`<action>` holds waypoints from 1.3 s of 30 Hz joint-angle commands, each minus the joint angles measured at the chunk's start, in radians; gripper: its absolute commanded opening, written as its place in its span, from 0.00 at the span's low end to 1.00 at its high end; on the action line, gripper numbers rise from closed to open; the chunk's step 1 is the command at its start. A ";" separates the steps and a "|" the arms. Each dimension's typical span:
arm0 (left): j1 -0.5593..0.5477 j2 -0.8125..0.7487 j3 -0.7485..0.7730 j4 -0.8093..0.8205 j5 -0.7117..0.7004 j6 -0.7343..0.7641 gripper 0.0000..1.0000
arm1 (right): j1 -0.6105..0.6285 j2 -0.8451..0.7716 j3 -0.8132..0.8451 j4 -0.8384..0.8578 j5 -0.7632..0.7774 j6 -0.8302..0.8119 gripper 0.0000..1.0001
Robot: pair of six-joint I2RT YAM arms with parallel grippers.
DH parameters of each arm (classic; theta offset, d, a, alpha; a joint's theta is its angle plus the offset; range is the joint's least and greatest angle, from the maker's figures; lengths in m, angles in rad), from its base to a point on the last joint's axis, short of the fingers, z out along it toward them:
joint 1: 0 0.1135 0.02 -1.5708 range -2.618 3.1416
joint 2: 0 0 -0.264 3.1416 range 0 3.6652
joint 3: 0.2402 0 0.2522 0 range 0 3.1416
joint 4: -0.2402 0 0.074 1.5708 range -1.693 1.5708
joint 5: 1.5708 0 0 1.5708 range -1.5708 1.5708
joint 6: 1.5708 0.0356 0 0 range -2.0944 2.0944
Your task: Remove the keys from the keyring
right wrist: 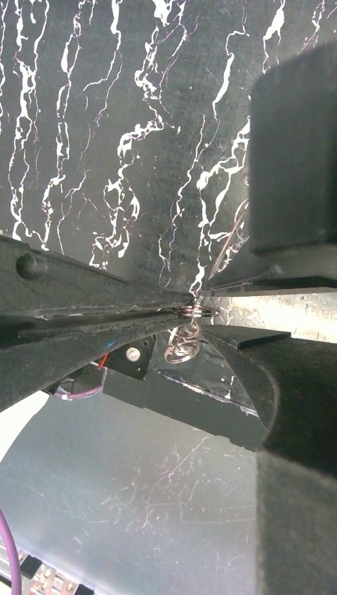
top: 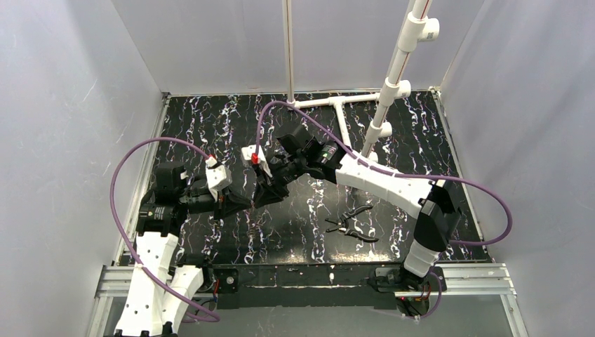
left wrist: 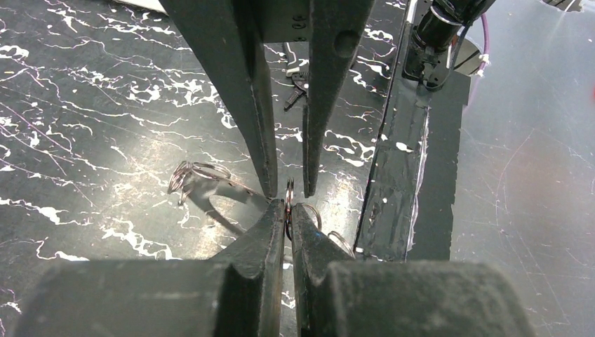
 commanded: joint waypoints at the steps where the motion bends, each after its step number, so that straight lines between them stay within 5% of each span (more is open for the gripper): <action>1: -0.006 0.005 0.039 -0.012 0.027 0.009 0.00 | 0.016 0.015 0.056 -0.016 0.016 -0.031 0.28; 7: -0.005 0.008 0.035 -0.012 0.019 -0.001 0.00 | 0.017 0.019 0.065 -0.018 0.024 -0.033 0.01; 17: -0.004 -0.008 -0.066 0.266 0.024 -0.327 0.07 | -0.005 -0.016 0.032 0.062 -0.016 0.033 0.01; 39: 0.026 -0.005 -0.208 0.413 0.110 -0.503 0.15 | -0.089 -0.049 -0.068 0.365 -0.192 0.293 0.01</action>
